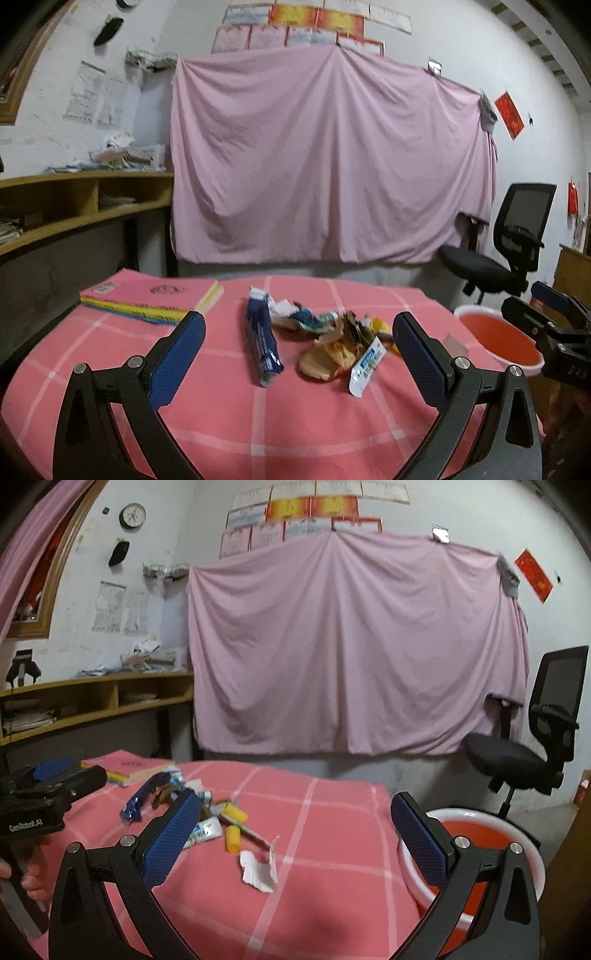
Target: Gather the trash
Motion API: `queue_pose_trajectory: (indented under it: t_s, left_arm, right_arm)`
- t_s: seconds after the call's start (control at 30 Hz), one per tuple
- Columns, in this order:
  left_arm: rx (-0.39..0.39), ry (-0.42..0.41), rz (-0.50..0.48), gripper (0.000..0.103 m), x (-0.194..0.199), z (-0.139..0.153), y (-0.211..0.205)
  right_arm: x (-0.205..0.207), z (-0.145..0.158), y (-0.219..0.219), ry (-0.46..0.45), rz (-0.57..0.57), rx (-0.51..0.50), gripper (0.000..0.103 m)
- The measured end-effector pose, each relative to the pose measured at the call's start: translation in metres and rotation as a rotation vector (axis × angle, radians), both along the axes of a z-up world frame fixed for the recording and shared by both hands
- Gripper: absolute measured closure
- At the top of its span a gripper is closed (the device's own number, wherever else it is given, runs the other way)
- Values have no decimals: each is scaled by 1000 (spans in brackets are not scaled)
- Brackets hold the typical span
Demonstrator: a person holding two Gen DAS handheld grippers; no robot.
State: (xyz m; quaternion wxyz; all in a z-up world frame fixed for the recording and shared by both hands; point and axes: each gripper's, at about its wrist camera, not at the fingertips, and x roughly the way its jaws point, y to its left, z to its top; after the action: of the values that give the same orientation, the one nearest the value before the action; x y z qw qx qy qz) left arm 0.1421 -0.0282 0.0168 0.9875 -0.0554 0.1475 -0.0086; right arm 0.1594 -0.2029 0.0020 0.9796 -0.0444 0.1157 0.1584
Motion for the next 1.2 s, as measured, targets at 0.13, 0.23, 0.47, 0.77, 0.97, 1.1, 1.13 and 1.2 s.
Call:
queue_pose_trajectory:
  t_s: [0.13,0.23,0.47,0.77,0.97,1.1,1.13,1.2]
  left_arm:
    - [-20,86,-26,4,15,-7,0]
    - [-38,142,-62,5,24,-11,1]
    - [-93,305,-187,43,50,-28,1]
    - [-102,441,-309,65,68,-33,-6]
    - [-111,472,-322,77,76,-32,-7]
    - [-128,481,-313,94,79,-31,-2]
    - [-131,481,-313,97,80,-32,-2]
    - [-133,473,-321,100,77,-29,-1]
  right_arm:
    - [12,-6,-2,81,30,11,7]
    - [20,-10,-4,140,52,20,16]
    - [31,-22,4,260,89,-29,39]
    - [42,-41,16,400,143,-90,50]
    - [51,-48,13,460,147,-78,70]
    - [50,-48,10,463,152,-64,84]
    - [50,-48,10,464,154,-64,85]
    - [48,-47,11,460,155,-67,86]
